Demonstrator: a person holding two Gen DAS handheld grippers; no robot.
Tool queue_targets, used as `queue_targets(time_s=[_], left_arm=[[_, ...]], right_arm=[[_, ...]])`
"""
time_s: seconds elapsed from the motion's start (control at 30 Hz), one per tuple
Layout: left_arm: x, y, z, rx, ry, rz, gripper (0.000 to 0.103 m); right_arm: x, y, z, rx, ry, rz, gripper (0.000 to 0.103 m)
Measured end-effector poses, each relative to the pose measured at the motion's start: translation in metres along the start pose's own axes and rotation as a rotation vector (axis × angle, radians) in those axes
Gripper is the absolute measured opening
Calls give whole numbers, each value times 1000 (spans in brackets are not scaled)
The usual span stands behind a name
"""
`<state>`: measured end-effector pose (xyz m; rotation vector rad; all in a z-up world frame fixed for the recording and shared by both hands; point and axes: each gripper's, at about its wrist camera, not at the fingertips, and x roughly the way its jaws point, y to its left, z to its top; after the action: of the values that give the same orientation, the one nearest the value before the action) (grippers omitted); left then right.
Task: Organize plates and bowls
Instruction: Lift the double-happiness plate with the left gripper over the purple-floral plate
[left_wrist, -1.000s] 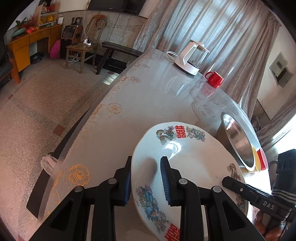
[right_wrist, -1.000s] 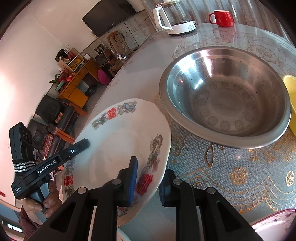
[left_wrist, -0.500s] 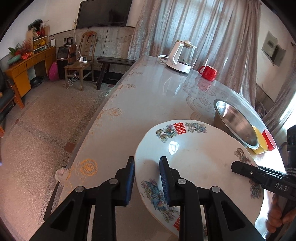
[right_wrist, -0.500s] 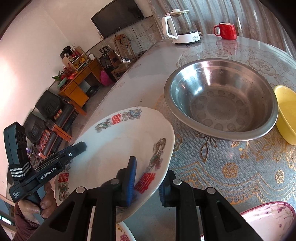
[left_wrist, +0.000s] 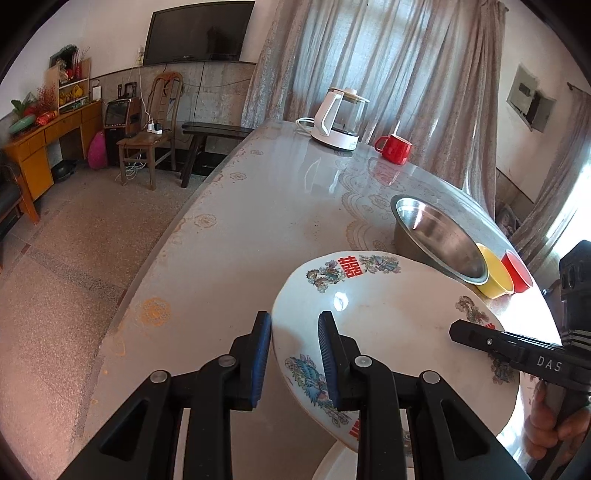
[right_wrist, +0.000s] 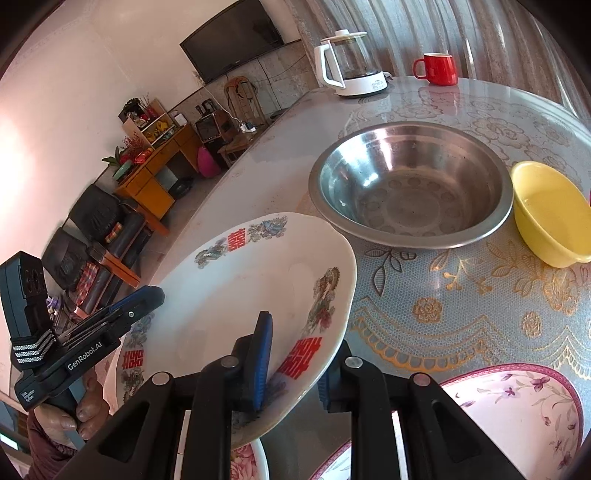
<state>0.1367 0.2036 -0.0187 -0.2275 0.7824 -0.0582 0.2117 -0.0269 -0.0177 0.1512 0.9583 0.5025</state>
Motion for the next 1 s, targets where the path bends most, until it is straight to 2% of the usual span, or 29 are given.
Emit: queue_targets(time_s=[0.1, 0.23, 0.33, 0.43, 0.5, 0.57, 0.63, 0.73, 0.83, 1.0], left_arm=[[2, -1, 1, -5, 10, -5, 26], [8, 13, 8, -94, 45, -103, 26], [17, 19, 13, -125, 92, -132, 27], [28, 32, 17, -203, 135, -139, 35], [34, 37, 19, -236, 157, -173, 36], [38, 33, 19, -223, 182, -219, 36], [42, 20, 19, -169, 196, -239, 33], [40, 2, 15, -76, 175, -131, 28], [30, -3, 12, -61, 153, -140, 26], [6, -14, 5, -6, 102, -105, 26]], right_arm=[[-1, -5, 0, 22, -1, 9, 20], [4, -12, 2, 66, 21, 25, 21], [4, -11, 2, 53, 17, 18, 21], [5, -8, 6, 48, 18, 15, 21], [5, -8, 5, 46, 20, 15, 21], [6, -8, 4, 46, 22, 14, 21], [7, -9, 2, 45, 24, 13, 21], [8, -7, 1, 38, 22, 11, 21], [5, -7, -1, 20, 14, -4, 21], [-9, -1, -6, 9, -9, 11, 22]])
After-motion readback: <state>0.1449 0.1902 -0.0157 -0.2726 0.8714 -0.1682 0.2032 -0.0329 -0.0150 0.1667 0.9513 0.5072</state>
